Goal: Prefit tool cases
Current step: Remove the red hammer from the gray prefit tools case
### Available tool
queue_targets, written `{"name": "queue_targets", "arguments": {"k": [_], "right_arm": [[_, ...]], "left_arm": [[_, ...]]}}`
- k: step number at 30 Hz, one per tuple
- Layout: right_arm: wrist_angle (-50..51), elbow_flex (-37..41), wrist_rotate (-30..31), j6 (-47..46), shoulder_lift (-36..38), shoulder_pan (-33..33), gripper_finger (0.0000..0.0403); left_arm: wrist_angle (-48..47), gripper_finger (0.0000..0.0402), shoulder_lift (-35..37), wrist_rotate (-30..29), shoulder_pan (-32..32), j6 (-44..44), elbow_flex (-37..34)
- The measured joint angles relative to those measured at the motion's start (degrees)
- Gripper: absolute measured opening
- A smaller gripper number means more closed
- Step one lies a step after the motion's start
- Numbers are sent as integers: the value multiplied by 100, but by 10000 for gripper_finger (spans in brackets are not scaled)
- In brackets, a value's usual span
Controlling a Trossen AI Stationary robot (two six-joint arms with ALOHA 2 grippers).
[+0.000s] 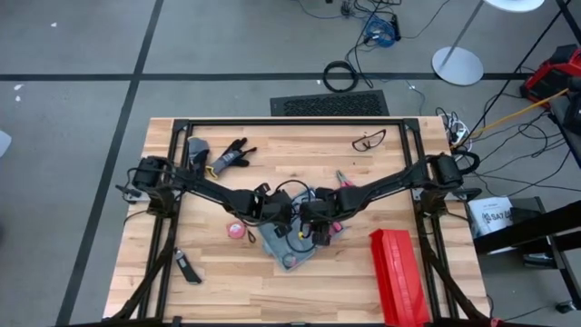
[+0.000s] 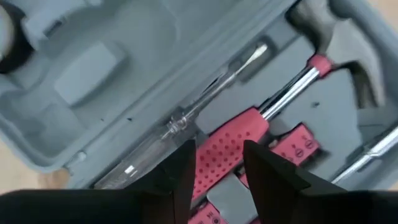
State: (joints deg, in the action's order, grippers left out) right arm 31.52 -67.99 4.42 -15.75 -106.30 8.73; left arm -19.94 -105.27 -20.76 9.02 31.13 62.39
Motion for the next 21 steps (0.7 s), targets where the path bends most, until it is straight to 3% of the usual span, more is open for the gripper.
{"name": "queue_targets", "arguments": {"k": [9,12,16,21], "right_arm": [[-1,-50,106,-89,-546,-11,126],[-20,-65,218,-126,-636,-4,92],[-81,-59,206,-32,-619,0,13],[-101,2,454,-125,-287,76,1]], "left_arm": [[380,137,-385,73,31,135,17],[380,137,-391,70,59,149,17],[387,137,-398,23,81,155,15],[387,137,-402,27,85,203,13]]}}
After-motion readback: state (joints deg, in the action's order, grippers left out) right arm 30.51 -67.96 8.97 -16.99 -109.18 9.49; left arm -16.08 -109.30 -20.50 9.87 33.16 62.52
